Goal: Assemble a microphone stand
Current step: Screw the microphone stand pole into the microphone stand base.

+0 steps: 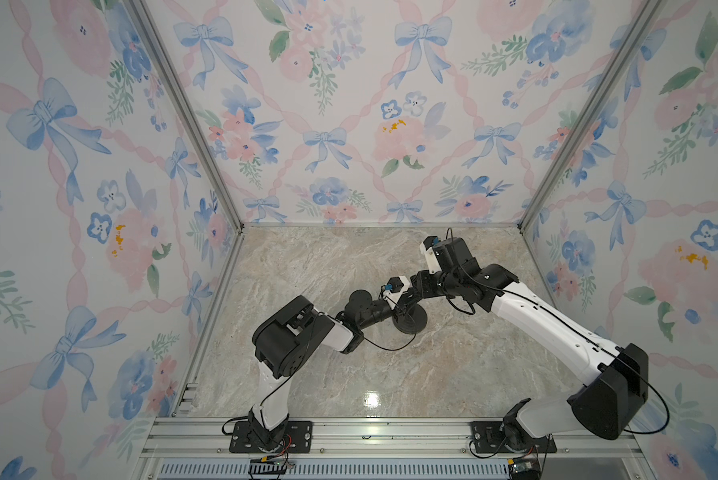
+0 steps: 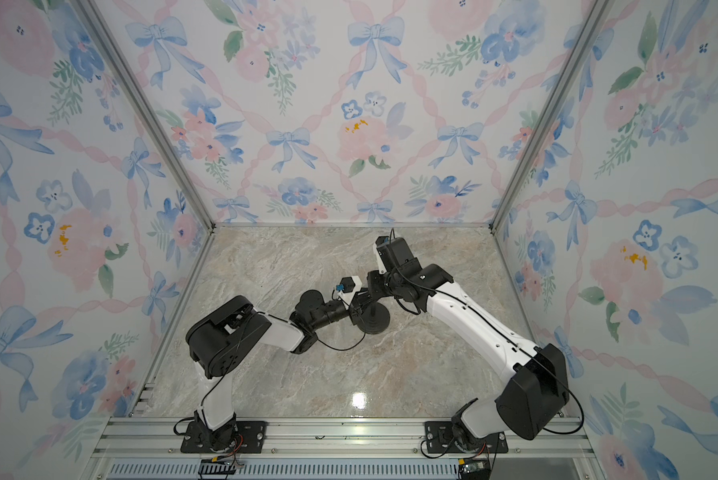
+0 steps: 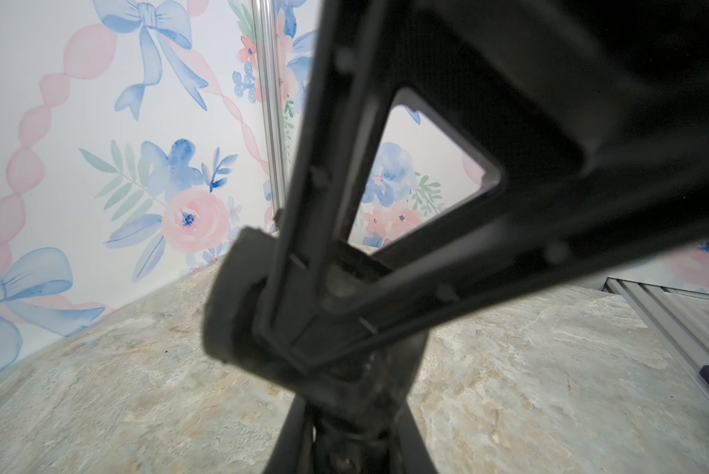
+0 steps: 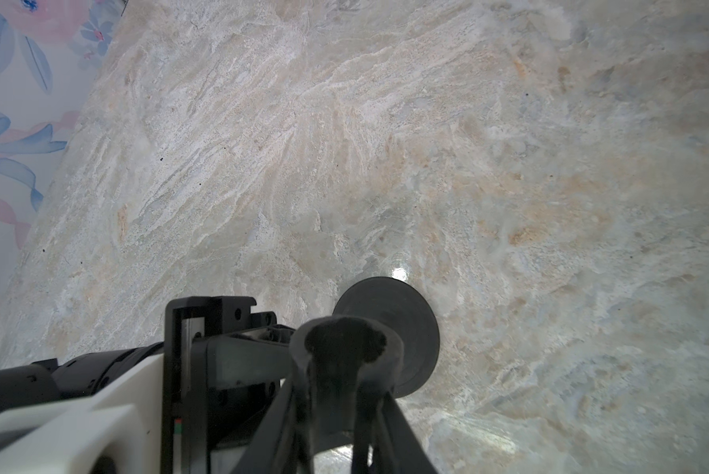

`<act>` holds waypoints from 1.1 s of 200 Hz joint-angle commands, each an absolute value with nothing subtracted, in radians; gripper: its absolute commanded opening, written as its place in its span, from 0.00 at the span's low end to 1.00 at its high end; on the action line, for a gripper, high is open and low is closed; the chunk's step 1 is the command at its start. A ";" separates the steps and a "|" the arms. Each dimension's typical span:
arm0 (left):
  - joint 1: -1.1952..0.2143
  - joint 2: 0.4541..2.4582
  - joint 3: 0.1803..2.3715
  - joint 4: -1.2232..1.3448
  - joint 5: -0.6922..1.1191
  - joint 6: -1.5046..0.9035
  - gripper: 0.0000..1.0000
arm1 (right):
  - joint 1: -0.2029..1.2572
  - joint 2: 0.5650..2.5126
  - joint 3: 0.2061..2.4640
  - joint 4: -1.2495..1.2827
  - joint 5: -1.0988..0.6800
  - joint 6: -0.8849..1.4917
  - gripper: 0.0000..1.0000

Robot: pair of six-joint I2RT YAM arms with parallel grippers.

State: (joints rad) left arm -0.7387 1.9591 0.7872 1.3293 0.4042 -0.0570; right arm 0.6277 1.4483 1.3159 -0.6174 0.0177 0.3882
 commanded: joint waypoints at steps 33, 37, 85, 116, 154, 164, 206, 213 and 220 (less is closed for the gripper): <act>-0.746 1.985 0.793 1.348 0.444 -0.042 0.02 | 0.620 1.411 1.330 -0.673 0.032 0.305 0.46; -0.746 1.985 0.792 1.348 0.445 -0.043 0.02 | 0.610 1.408 1.340 -0.681 0.027 0.287 0.46; -0.738 1.986 0.781 1.348 0.465 -0.051 0.03 | 0.517 1.364 1.445 -0.812 -0.227 -0.400 0.58; -0.736 1.990 0.782 1.348 0.477 -0.057 0.03 | 0.520 1.357 1.410 -0.841 -0.300 -1.097 0.72; -0.736 1.992 0.784 1.347 0.482 -0.057 0.03 | 0.522 1.571 1.616 -1.081 -0.322 -1.399 0.78; -0.735 1.990 0.782 1.347 0.482 -0.055 0.03 | 0.522 1.624 1.669 -1.134 -0.319 -1.420 0.78; -0.730 1.991 0.785 1.348 0.493 -0.058 0.03 | 0.528 1.756 1.790 -1.230 -0.274 -1.380 0.72; -0.731 1.994 0.787 1.347 0.494 -0.058 0.04 | 0.528 1.760 1.795 -1.223 -0.270 -1.354 0.67; -0.730 1.994 0.787 1.348 0.490 -0.058 0.05 | 0.528 1.765 1.801 -1.223 -0.270 -1.337 0.56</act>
